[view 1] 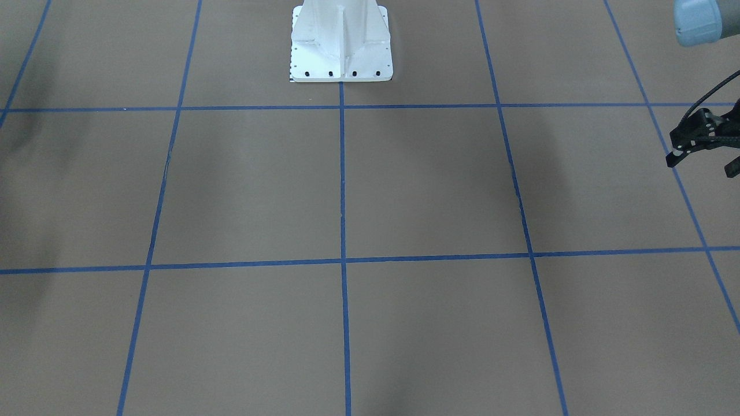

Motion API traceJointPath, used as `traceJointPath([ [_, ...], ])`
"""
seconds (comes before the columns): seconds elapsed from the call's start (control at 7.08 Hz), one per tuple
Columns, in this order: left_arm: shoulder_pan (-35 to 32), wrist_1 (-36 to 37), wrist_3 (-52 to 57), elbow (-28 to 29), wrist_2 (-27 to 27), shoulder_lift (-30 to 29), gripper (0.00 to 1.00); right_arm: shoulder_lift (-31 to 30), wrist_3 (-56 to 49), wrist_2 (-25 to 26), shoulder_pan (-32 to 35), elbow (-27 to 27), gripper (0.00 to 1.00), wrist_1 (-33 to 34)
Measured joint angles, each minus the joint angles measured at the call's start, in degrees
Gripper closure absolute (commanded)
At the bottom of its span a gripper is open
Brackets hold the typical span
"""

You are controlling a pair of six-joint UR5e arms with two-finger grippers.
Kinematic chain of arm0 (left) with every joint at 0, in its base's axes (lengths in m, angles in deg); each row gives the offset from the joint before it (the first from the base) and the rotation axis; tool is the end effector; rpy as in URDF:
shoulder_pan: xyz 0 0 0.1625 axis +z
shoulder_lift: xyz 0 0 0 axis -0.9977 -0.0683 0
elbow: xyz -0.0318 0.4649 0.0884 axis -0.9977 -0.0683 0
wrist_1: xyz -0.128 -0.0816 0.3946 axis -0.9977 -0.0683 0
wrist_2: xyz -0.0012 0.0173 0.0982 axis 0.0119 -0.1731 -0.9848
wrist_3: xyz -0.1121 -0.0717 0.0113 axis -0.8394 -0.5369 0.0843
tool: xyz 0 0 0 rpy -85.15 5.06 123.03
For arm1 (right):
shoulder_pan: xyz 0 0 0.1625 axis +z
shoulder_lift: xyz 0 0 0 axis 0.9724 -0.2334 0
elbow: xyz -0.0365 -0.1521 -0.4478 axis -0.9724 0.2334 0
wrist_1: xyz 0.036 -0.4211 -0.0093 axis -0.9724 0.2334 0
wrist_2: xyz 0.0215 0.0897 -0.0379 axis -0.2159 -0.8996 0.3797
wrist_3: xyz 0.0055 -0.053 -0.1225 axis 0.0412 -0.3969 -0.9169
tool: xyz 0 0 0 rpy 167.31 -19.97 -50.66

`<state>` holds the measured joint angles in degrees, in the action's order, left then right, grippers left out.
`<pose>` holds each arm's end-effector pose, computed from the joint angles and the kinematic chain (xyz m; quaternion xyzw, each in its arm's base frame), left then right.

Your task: Left arm hands cup to right arm to dump lemon

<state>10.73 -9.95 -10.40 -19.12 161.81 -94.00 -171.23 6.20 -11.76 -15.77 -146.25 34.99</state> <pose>0.1068 -0.5771 0.4506 0.0919 0.3922 0.0774 0.9120 -0.0876 -0.4092 0.6731 0.5769 -0.4839 0.0752 0.6538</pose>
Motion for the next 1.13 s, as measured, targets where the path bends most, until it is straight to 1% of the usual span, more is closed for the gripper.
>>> traceJointPath([
  [0.14, 0.2, -0.1, -2.4, -0.1, 1.2, -0.9, 0.0, 2.8, -4.5, -0.2, 0.0, 0.0, 1.0, 3.2],
  [0.42, 2.0, -0.4, -10.5, -0.6, 3.1, -3.7, 0.0, 7.9, -10.7, 0.0, -0.1, 0.1, 1.0, 8.6],
  [0.71, 6.5, -0.5, -19.7, -0.5, 3.1, -8.6, 0.0, 12.5, -14.0, 0.9, -0.9, -0.3, 1.0, 15.0],
  [0.85, 8.9, -0.5, -24.0, -0.4, 2.9, -11.4, 0.0, 14.7, -14.5, 2.9, -2.6, -0.3, 1.0, 17.7],
  [0.99, 11.0, -0.5, -27.6, -0.4, 2.7, -13.7, 0.0, 16.6, -14.9, 6.8, -5.4, -0.3, 1.0, 19.7],
  [1.13, 12.9, -0.5, -31.4, -0.3, 2.5, -15.9, 0.0, 18.6, -15.3, 11.8, -9.0, -0.4, 1.0, 21.7],
])
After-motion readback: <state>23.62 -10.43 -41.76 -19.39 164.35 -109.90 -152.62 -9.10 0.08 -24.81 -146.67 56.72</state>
